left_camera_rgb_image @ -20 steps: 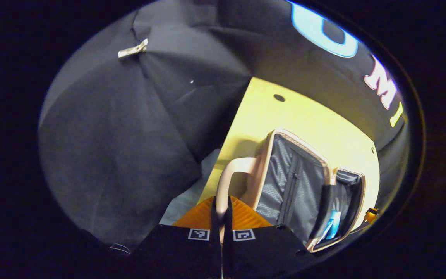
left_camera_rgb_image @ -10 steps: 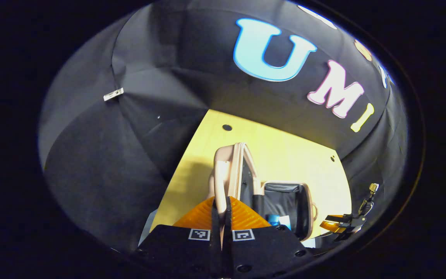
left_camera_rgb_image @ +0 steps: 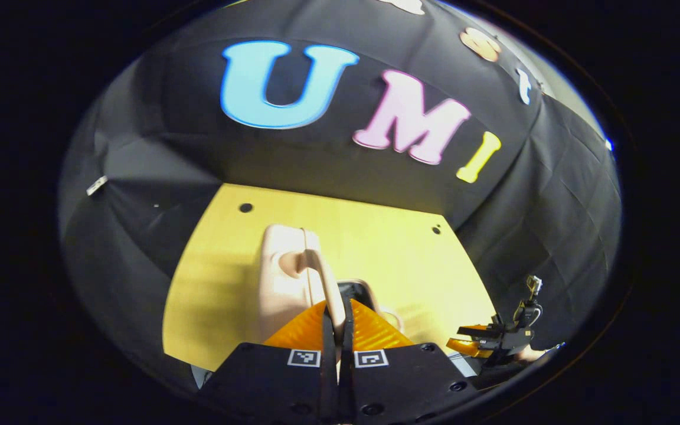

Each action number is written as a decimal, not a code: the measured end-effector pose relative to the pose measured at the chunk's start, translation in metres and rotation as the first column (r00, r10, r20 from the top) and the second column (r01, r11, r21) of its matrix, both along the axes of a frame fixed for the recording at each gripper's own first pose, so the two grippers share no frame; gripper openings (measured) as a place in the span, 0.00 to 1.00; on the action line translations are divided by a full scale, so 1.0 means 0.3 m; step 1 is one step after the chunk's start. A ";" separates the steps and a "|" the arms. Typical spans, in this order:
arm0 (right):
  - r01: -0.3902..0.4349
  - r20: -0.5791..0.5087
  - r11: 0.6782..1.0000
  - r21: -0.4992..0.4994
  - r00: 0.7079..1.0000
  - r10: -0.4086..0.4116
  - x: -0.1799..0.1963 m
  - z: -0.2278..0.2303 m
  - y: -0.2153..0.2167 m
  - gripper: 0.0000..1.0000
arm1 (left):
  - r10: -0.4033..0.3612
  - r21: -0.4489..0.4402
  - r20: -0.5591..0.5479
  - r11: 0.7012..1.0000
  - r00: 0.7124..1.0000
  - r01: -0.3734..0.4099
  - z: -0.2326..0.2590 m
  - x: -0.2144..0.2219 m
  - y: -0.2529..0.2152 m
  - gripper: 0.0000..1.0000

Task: First open the suitcase, pack the skin care products into it, and then close the suitcase.

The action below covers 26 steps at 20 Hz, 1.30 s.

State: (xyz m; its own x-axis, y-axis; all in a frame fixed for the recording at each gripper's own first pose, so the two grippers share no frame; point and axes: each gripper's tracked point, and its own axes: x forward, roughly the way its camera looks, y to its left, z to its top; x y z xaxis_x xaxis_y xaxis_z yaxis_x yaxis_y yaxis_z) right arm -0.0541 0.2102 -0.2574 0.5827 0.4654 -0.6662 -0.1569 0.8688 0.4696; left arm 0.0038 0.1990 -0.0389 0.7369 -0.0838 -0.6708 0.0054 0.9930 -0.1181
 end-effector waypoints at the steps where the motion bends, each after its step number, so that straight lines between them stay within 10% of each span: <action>1: 0.016 0.004 1.000 -0.008 1.000 -0.016 -0.016 0.003 -0.059 0.96 | -0.036 -0.027 -0.048 0.999 0.998 0.034 -0.055 -0.001 -0.104 0.06; 10: 0.143 -0.034 0.989 -0.036 0.989 -0.144 -0.130 -0.052 -0.463 0.96 | -0.100 0.074 -0.273 0.990 0.957 0.124 -0.688 0.121 -0.460 0.07; 19: 0.023 0.035 0.996 -0.088 0.999 -0.020 -0.087 -0.100 -0.672 0.86 | -0.025 0.217 -0.300 0.972 0.954 0.094 -0.878 0.132 -0.511 0.11; 23: -0.048 0.090 0.995 -0.089 0.994 0.056 -0.026 -0.066 -0.661 0.97 | 0.025 0.262 -0.231 0.964 0.973 0.037 -0.808 0.143 -0.523 0.34; 25: -0.065 0.120 0.993 -0.095 0.990 0.076 -0.009 -0.029 -0.649 0.86 | 0.003 0.284 -0.163 0.958 0.987 0.044 -0.734 0.141 -0.548 0.42; 26: -0.069 0.139 0.993 -0.092 0.987 0.081 0.004 -0.003 -0.638 0.97 | -0.011 0.312 -0.114 0.949 0.993 0.046 -0.686 0.143 -0.555 0.64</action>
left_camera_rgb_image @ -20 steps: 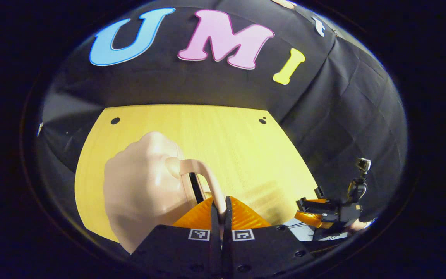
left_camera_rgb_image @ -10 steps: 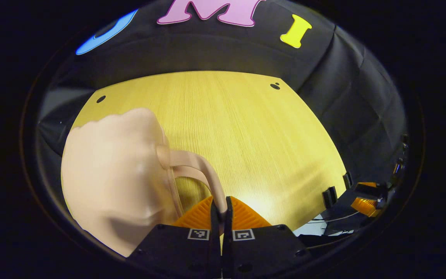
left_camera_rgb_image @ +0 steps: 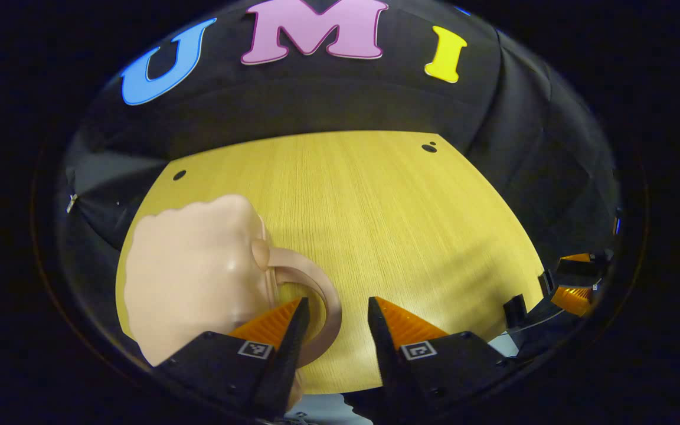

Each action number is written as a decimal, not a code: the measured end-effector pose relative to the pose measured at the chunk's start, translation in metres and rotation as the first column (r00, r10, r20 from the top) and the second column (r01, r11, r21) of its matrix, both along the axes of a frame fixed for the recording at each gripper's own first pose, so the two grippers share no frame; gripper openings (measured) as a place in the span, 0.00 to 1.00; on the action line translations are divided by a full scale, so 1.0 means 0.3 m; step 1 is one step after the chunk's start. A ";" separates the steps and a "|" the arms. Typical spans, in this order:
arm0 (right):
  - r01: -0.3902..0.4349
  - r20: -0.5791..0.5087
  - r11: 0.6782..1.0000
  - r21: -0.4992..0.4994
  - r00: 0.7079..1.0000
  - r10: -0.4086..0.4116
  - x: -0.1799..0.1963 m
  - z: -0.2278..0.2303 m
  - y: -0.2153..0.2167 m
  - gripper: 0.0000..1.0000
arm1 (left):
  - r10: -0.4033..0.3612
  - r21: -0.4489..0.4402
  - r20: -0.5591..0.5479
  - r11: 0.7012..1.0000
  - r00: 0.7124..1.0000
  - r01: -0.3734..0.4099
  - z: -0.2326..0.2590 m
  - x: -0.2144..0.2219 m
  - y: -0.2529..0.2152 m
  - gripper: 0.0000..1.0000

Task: First open the suitcase, pack the skin care products into it, and then close the suitcase.

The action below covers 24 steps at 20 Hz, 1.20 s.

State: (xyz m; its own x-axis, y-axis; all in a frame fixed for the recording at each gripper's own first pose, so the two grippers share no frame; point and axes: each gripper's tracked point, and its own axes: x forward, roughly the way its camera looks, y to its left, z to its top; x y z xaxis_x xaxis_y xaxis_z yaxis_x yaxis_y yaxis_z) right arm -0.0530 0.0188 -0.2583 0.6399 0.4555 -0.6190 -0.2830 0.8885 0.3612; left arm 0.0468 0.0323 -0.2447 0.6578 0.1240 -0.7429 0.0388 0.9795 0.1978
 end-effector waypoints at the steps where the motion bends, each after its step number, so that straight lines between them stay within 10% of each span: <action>1: -0.009 0.022 1.000 0.001 1.000 0.009 0.014 0.032 0.013 0.96 | -0.019 0.024 0.055 1.000 0.998 0.018 0.057 0.000 -0.015 0.73; 6: -0.064 0.192 0.997 -0.051 0.979 0.073 0.127 0.222 0.073 0.98 | -0.005 0.057 0.276 0.998 0.961 -0.012 0.296 -0.028 -0.098 0.97; 16: 0.082 0.569 0.992 -0.093 0.822 -0.014 0.375 0.659 0.214 0.98 | 0.028 0.060 0.584 0.995 0.811 -0.078 0.752 -0.139 -0.105 0.98; 24: -0.022 0.664 0.998 -0.050 0.746 0.050 0.395 0.828 0.473 0.97 | 0.047 0.052 0.694 0.992 0.718 -0.116 1.008 -0.218 0.051 0.98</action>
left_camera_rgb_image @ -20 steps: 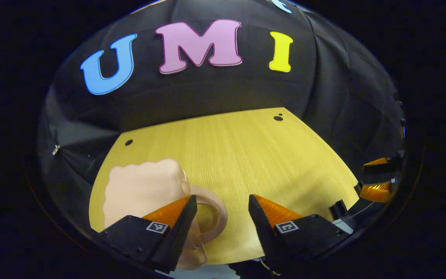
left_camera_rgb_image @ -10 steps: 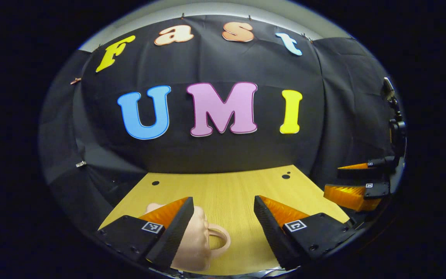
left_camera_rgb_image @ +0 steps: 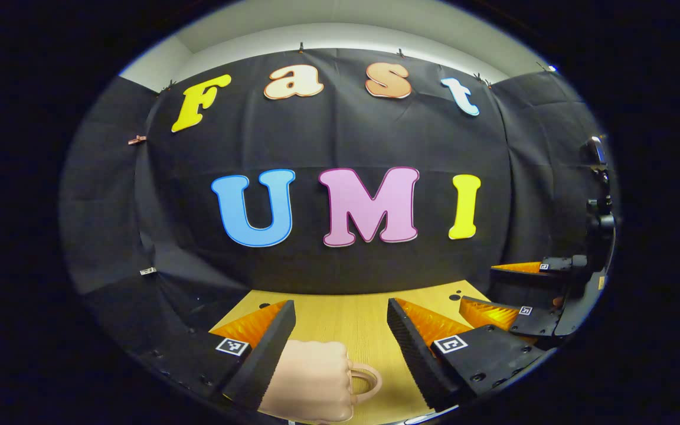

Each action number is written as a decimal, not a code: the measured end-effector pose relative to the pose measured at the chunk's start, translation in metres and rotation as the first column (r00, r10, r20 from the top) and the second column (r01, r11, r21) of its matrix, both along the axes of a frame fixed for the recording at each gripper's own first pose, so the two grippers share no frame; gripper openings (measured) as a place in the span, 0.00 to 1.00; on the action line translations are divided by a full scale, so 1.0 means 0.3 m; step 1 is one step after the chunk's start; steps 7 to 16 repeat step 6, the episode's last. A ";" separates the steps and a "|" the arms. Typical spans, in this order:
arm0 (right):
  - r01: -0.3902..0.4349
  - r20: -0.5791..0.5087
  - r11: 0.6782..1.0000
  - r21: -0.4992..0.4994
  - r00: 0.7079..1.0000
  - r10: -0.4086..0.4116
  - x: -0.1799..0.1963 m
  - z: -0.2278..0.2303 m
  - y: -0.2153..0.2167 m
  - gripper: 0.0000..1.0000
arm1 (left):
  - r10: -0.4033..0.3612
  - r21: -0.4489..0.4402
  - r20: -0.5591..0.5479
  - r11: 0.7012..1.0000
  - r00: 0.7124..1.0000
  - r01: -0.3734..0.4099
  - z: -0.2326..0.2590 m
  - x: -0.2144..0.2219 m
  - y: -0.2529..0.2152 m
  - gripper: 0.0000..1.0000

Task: First open the suitcase, pack the skin care products into it, and then close the suitcase.

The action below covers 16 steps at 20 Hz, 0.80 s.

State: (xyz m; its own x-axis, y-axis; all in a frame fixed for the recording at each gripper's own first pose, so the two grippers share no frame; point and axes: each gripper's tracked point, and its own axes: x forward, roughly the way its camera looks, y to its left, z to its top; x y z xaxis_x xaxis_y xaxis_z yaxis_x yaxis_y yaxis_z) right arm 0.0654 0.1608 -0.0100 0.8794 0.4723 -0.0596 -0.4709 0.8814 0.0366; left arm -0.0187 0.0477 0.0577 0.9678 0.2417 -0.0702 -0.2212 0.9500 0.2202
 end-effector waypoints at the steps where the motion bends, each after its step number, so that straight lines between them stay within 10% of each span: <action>1: -0.005 0.016 1.000 0.003 1.000 0.005 0.003 0.026 0.012 0.97 | 0.004 -0.003 0.022 1.000 1.000 -0.004 0.023 -0.009 0.013 0.98; 16: -0.014 0.074 1.000 0.022 0.997 0.012 0.024 0.117 0.061 0.96 | 0.028 0.019 0.068 0.999 0.997 -0.029 0.085 0.008 0.048 0.98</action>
